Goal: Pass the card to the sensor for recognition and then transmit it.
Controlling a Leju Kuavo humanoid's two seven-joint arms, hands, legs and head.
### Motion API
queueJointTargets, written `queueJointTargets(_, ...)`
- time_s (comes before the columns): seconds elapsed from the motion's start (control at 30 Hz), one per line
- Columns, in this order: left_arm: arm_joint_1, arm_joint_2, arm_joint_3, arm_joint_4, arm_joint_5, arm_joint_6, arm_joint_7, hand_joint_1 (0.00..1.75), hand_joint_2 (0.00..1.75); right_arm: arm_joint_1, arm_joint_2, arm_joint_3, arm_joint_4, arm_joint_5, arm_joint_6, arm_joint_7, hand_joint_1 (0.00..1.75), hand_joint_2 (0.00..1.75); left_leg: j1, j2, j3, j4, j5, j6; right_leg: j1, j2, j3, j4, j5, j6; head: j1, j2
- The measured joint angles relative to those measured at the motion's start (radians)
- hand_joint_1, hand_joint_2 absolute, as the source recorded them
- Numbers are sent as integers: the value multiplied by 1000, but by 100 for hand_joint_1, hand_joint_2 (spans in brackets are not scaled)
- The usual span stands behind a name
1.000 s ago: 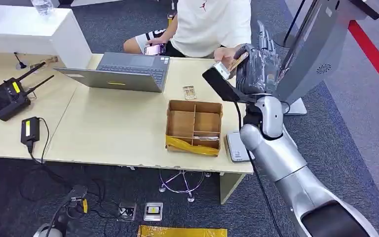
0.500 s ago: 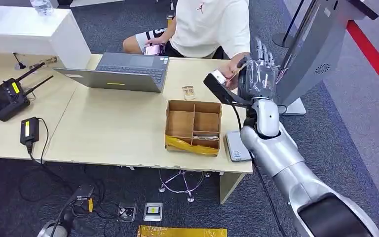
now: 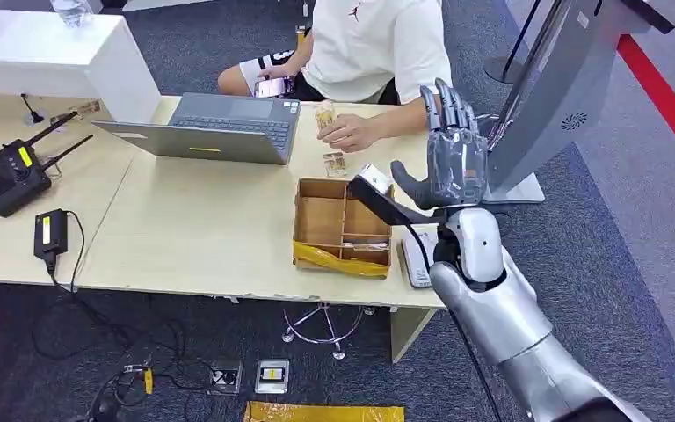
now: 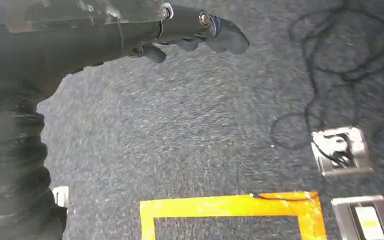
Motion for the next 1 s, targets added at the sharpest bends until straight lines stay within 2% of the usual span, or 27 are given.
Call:
queueJointTargets(0.1,39,11,18,-10,18,14,-2,0,175,61,-7,20,-144,-121,145,-48,0,175,0,4,1,0,-1,0,0,3,0,0,0,-1,0,0)
queueJointTargets(0.2,73,19,41,-33,26,20,-5,0,175,124,-14,62,-258,-76,213,-60,0,175,0,3,1,0,-1,0,0,2,0,0,0,-1,0,0)
queueJointTargets(0.3,87,24,52,-50,31,22,-5,0,175,153,-14,98,-293,-46,261,-60,0,175,1,3,1,0,-1,0,1,2,0,0,0,-1,-1,0)
queueJointTargets(0.6,101,26,78,-87,32,24,-5,0,175,189,-16,155,-312,-38,268,-65,0,175,1,2,1,0,0,-1,1,2,0,0,0,-1,0,0)
queueJointTargets(0.73,101,26,85,-95,31,23,-1,0,175,191,-15,177,-303,79,289,-32,0,175,1,3,0,0,0,-1,1,2,0,0,0,-1,0,0)
queueJointTargets(0.83,98,23,86,-97,31,31,0,0,175,184,4,191,-232,133,249,-13,0,175,1,3,0,0,0,-1,1,2,0,0,0,-1,0,0)
queueJointTargets(1.0,90,17,89,-97,27,37,0,0,175,132,53,206,-73,138,202,-8,0,175,2,2,0,0,0,-1,2,1,0,0,0,-1,0,0)
